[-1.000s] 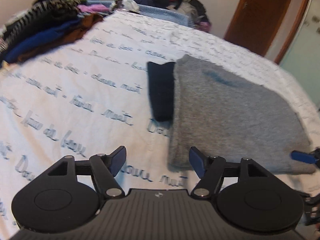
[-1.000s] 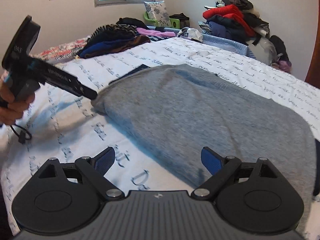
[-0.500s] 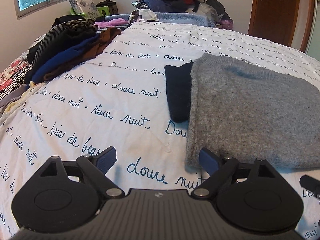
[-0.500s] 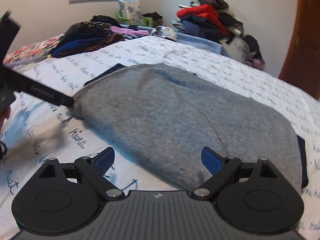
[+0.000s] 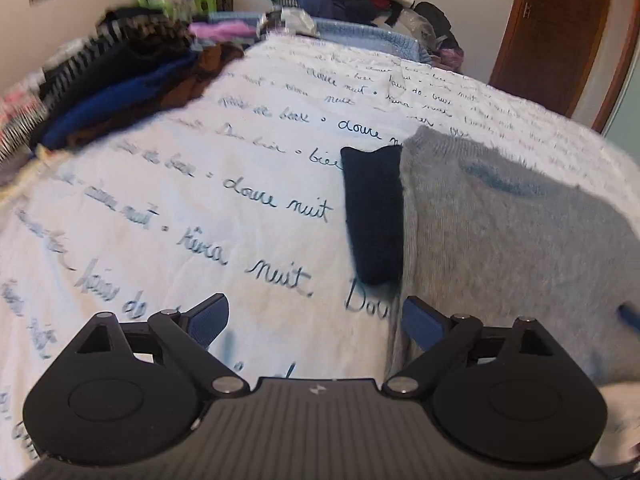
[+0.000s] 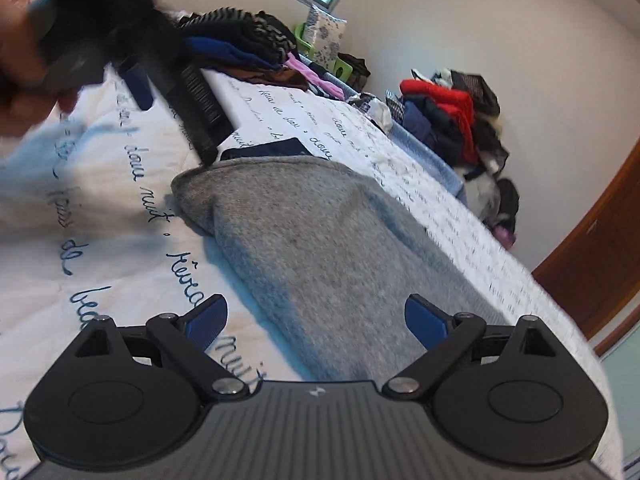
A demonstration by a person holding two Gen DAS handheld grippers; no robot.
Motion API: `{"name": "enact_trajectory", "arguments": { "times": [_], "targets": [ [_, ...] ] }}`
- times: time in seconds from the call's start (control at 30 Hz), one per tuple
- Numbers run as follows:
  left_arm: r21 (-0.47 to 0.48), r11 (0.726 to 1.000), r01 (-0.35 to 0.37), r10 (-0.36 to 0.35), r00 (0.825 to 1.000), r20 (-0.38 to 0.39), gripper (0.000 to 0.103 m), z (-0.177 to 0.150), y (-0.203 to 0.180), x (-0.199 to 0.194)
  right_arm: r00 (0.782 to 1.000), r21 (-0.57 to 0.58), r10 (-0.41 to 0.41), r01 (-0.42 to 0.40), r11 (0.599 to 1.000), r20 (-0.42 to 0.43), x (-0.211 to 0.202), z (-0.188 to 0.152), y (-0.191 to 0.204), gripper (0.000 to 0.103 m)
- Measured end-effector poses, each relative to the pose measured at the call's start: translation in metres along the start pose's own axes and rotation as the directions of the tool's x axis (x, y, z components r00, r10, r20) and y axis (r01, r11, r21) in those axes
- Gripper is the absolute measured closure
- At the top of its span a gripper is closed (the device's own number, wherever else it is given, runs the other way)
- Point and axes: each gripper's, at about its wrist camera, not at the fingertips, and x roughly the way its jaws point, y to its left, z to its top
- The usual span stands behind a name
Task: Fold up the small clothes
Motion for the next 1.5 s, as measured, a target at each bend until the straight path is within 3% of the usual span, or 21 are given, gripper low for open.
{"name": "enact_trajectory", "arguments": {
  "times": [0.07, 0.17, 0.27, 0.4, 0.47, 0.53, 0.73, 0.77, 0.83, 0.87, 0.9, 0.93, 1.0, 1.1, 1.23, 1.37, 1.5],
  "targets": [
    [-0.106, 0.991, 0.079, -0.084, 0.995, -0.051, 0.011, 0.016, 0.018, 0.016, 0.999, -0.052, -0.033, 0.034, 0.998, 0.004, 0.011, 0.004, 0.013, 0.007],
    [-0.255, 0.955, 0.152, -0.174, 0.982, -0.069, 0.008, 0.035, 0.043, 0.039, 0.996, -0.108, -0.085, 0.087, 0.990, 0.022, 0.026, 0.009, 0.029, 0.007],
    [-0.324, 0.912, 0.253, -0.293, 0.953, -0.082, 0.005, 0.051, 0.053, 0.064, 0.990, -0.125, -0.130, 0.135, 0.983, 0.047, 0.037, 0.016, 0.038, 0.007],
    [-0.298, 0.886, 0.355, -0.393, 0.916, -0.078, 0.004, 0.068, 0.038, 0.087, 0.981, -0.167, -0.165, 0.180, 0.969, 0.102, 0.052, 0.028, 0.050, 0.007],
    [-0.270, 0.870, 0.413, -0.450, 0.889, -0.088, 0.004, 0.075, 0.024, 0.099, 0.979, -0.184, -0.162, 0.182, 0.966, 0.121, 0.059, 0.033, 0.054, 0.008],
    [-0.243, 0.863, 0.444, -0.477, 0.873, -0.100, 0.004, 0.080, 0.008, 0.109, 0.983, -0.178, -0.144, 0.162, 0.971, 0.114, 0.065, 0.038, 0.052, 0.008],
    [-0.168, 0.861, 0.481, -0.501, 0.858, -0.113, 0.004, 0.096, -0.024, 0.132, 0.979, -0.173, -0.156, 0.177, 0.969, 0.129, 0.079, 0.044, 0.048, 0.008],
    [-0.167, 0.858, 0.485, -0.505, 0.855, -0.115, 0.004, 0.098, -0.026, 0.135, 0.979, -0.172, -0.156, 0.178, 0.969, 0.134, 0.079, 0.043, 0.048, 0.013],
    [-0.172, 0.855, 0.490, -0.510, 0.854, -0.105, 0.007, 0.102, -0.027, 0.138, 0.982, -0.179, -0.125, 0.150, 0.972, 0.141, 0.080, 0.042, 0.048, 0.040],
    [-0.172, 0.851, 0.496, -0.516, 0.851, -0.101, 0.019, 0.102, -0.026, 0.138, 0.984, -0.184, -0.112, 0.137, 0.973, 0.140, 0.081, 0.041, 0.049, 0.065],
    [-0.169, 0.856, 0.489, -0.508, 0.855, -0.101, 0.037, 0.103, -0.026, 0.139, 0.984, -0.186, -0.106, 0.131, 0.974, 0.140, 0.082, 0.040, 0.050, 0.080],
    [-0.166, 0.866, 0.471, -0.491, 0.865, -0.107, 0.045, 0.103, -0.025, 0.138, 0.984, -0.188, -0.102, 0.128, 0.974, 0.144, 0.082, 0.039, 0.051, 0.085],
    [-0.170, 0.878, 0.448, -0.469, 0.876, -0.114, 0.066, 0.102, -0.022, 0.139, 0.986, -0.191, -0.079, 0.107, 0.976, 0.148, 0.080, 0.037, 0.052, 0.092],
    [-0.198, 0.876, 0.441, -0.464, 0.881, -0.093, 0.086, 0.101, -0.017, 0.134, 0.984, -0.146, -0.057, 0.082, 0.986, 0.167, 0.072, 0.037, 0.044, 0.093],
    [-0.160, 0.904, 0.397, -0.408, 0.912, -0.047, 0.089, 0.105, -0.027, 0.113, 0.985, 0.049, 0.012, -0.021, 0.999, 0.170, 0.063, 0.041, 0.006, 0.094],
    [-0.120, 0.911, 0.395, -0.397, 0.918, 0.012, 0.090, 0.113, -0.047, 0.083, 0.980, 0.226, 0.027, -0.072, 0.971, 0.198, 0.050, 0.036, -0.037, 0.095],
    [-0.088, 0.906, 0.413, -0.410, 0.911, 0.052, 0.090, 0.121, -0.078, 0.055, 0.974, 0.331, -0.005, -0.073, 0.941, 0.228, 0.034, 0.028, -0.070, 0.095]
  ]
}}
